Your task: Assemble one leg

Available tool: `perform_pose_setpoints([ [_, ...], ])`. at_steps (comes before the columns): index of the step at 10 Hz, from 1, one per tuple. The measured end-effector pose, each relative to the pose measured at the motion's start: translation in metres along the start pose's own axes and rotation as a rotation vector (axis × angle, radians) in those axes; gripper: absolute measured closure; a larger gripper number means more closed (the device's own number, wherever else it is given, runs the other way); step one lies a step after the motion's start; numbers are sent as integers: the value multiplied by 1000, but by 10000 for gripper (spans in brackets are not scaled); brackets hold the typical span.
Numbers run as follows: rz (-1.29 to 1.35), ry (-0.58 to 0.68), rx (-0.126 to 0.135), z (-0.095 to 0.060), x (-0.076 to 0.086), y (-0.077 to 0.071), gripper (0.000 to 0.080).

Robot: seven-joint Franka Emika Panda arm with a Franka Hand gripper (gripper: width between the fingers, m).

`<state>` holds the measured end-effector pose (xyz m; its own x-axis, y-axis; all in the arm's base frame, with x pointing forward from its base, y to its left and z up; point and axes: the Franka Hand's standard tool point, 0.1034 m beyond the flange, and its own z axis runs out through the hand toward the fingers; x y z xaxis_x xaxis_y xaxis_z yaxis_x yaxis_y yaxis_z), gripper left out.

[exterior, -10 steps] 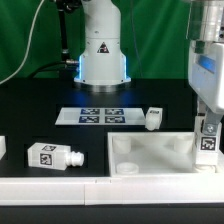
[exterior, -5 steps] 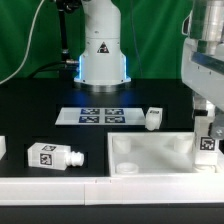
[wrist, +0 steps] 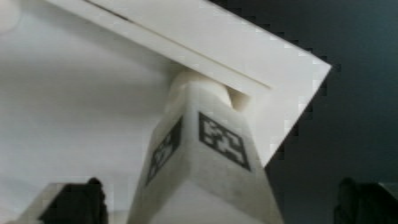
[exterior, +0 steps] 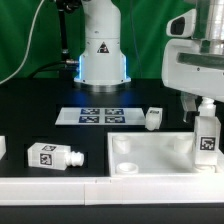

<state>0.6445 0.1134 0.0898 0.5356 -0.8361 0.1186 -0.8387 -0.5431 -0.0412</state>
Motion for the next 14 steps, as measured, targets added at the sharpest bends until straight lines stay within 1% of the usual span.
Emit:
perform_pose_setpoints([
  [1,-100,-9,13,-1,4,0,150],
  [2,-196,-33,37,-3,14,3,150],
  [3,-257,-52,33,-1,19,6,150],
  [4,-288,-49,20,1,12,4,150],
  [5,-366,-46,20,2,10,3,150],
  [8,-564,-46,11,1,17,7,150],
  [9,-604,-76,12,-2,26,8,150],
  [10,-595,-89,32,-2,32,8,150],
  [11,-614,-84,21,-1,31,9,150],
  [12,-611,-84,21,-1,31,9,150],
  [13,-610,-84,21,0,32,9,281],
  [14,-609,-84,20,0,32,10,432],
])
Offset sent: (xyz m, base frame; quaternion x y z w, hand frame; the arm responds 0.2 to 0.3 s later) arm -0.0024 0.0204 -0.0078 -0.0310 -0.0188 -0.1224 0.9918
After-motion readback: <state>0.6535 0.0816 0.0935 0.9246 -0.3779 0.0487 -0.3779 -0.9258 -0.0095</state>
